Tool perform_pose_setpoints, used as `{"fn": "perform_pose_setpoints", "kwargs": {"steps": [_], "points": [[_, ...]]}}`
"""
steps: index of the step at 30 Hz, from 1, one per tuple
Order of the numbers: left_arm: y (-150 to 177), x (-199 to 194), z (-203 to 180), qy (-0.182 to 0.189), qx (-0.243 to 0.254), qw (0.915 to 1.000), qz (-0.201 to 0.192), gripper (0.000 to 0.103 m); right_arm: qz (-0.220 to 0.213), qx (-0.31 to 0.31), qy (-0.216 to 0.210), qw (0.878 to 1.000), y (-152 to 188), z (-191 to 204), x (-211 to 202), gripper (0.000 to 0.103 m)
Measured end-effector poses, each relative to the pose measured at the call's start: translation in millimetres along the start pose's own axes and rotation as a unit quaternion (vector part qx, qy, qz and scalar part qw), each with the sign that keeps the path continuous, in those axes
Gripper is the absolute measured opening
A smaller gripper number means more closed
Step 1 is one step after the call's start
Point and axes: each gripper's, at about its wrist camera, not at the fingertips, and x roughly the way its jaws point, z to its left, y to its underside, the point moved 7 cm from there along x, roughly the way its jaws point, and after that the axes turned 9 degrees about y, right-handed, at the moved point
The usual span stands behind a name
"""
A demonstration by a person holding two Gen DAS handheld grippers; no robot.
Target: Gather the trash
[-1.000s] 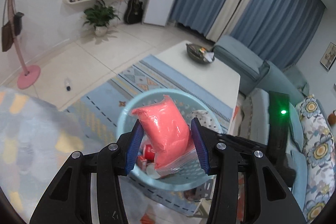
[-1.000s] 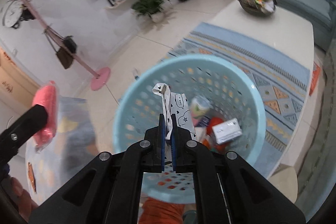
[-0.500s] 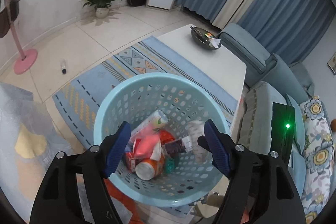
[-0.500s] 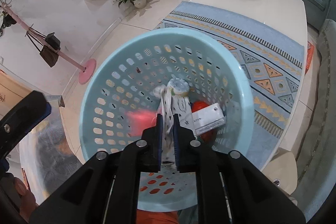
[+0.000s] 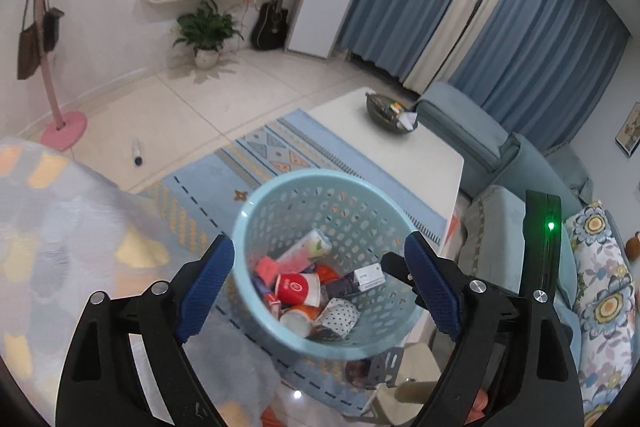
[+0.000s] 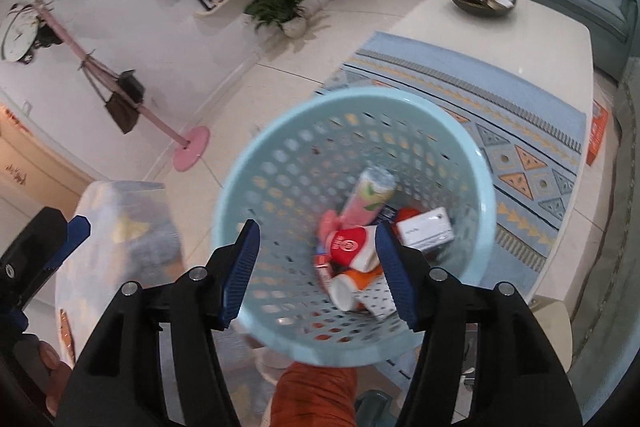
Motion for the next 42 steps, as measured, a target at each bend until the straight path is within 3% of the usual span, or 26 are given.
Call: {"fn": "perform_pose_setpoints", "kwargs": {"steps": [7,12,17,24,34,42], "points": [[-3,-71,13,-0.025,-0.001,0.998,-0.059,0.085,-0.038,-0.067,-0.027,0.997,4,68,-44,0.062],[2,-132,34,-0.062,0.001,0.9924,-0.106,0.085,-0.069,-0.134,-0.051,0.987,16,131,-77,0.068],[9,-198,58,-0.119,-0.002,0.9803,-0.158,0.085,-0.098,-0.195,-0.079,0.973,35,193,-105,0.073],[32,-273,100,-0.197,-0.021,0.9608,-0.194,0.088,-0.117,-0.258,-0.107,0.953,74,266,-122,0.08],[90,-364,180,-0.277,-0.099,0.9273,-0.231,0.086,-0.091,-0.355,-0.146,0.919,156,374,-119,0.08],[137,-411,236,-0.328,-0.156,0.9048,-0.222,0.086,-0.004,-0.421,-0.163,0.892,255,449,-86,0.08]]}}
